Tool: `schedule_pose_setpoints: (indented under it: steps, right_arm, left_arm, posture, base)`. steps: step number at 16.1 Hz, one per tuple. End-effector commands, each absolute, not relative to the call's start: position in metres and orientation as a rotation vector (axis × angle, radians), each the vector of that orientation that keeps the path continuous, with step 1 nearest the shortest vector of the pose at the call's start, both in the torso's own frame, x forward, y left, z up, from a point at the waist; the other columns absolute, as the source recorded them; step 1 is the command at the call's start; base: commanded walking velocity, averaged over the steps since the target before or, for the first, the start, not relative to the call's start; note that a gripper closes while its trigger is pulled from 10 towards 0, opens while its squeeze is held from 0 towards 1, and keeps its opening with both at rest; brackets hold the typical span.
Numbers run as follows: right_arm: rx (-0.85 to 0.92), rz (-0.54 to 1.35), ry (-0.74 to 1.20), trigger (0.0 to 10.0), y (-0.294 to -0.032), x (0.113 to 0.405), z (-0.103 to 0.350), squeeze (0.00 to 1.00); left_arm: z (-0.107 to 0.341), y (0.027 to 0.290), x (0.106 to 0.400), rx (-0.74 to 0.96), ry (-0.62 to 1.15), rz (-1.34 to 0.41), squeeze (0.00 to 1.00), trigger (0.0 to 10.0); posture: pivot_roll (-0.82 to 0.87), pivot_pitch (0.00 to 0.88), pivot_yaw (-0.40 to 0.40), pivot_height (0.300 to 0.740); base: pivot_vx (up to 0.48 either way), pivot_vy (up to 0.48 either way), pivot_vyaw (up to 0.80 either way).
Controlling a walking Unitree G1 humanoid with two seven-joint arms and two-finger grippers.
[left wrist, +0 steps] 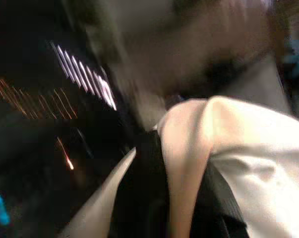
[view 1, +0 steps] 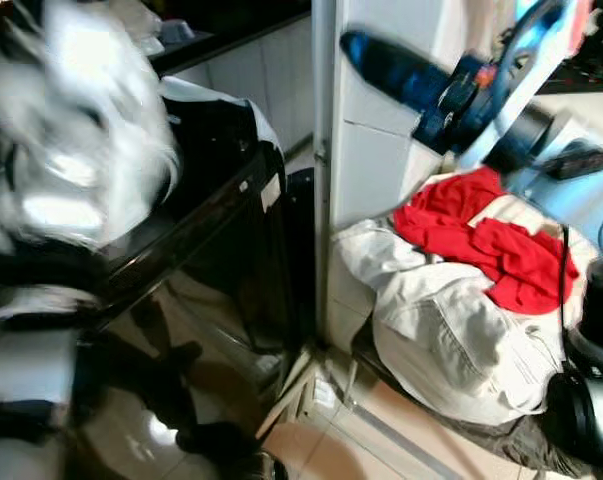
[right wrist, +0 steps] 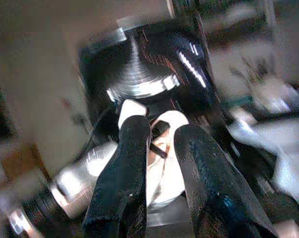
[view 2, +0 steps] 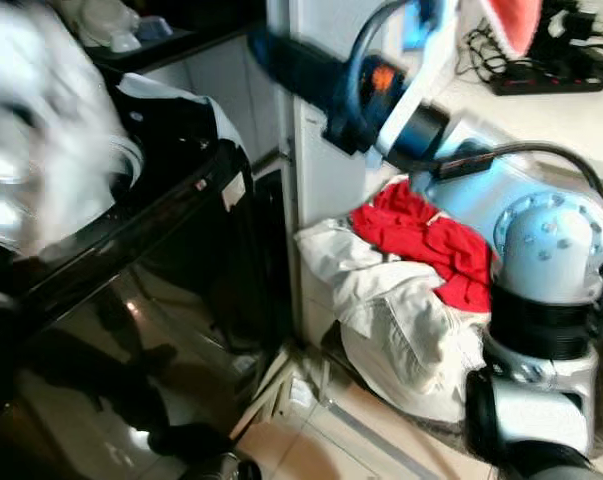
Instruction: Clothes washing
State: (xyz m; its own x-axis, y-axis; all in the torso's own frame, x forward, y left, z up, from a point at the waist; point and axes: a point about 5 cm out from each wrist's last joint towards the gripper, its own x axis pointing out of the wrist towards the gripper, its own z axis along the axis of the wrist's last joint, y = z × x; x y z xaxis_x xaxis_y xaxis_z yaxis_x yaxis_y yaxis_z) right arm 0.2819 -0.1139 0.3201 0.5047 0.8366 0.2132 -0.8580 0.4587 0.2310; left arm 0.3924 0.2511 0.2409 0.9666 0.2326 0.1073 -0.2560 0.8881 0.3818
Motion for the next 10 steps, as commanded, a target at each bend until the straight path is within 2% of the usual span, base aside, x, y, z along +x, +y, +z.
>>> schedule_pose_setpoints:
  steps: [1, 2, 3, 4, 10]
  right_arm:
    - [0.282, 1.061, -0.034, 10.0, -0.108, 0.279, 0.314, 0.00]
    - [0.241, 1.057, 0.010, 10.0, -0.106, 0.278, 0.305, 0.00]
    - [0.224, 1.060, 0.047, 10.0, -0.104, 0.276, 0.298, 0.00]
    - [0.215, 1.071, 0.077, 10.0, -0.104, 0.273, 0.293, 0.00]
    - [0.149, 1.061, 0.224, 10.0, -0.108, 0.270, 0.268, 0.00]
  left_arm:
    - [0.231, 0.261, 0.391, 0.367, 0.029, 0.281, 0.00, 10.0]
    - [0.215, 0.268, 0.389, 0.204, 0.125, 0.351, 0.00, 10.0]
    - [0.201, 0.276, 0.384, 0.153, 0.209, 0.385, 0.00, 10.0]
    - [0.194, 0.284, 0.380, 0.156, 0.244, 0.375, 1.00, 10.0]
    - [0.201, 0.304, 0.360, 0.142, 0.373, 0.252, 1.00, 10.0]
  posture:
    - [-0.02, 0.000, 0.110, 0.740]
    - [-0.03, 0.000, 0.115, 0.740]
    - [-0.03, 0.000, 0.115, 0.740]
    - [-0.03, 0.000, 0.113, 0.740]
    - [-0.02, 0.000, 0.095, 0.740]
  base:
    - [0.000, 0.000, 0.00]
    - [0.000, 0.000, 0.00]
    - [0.000, 0.000, 0.00]
    - [0.000, 0.000, 0.00]
    - [0.000, 0.000, 0.00]
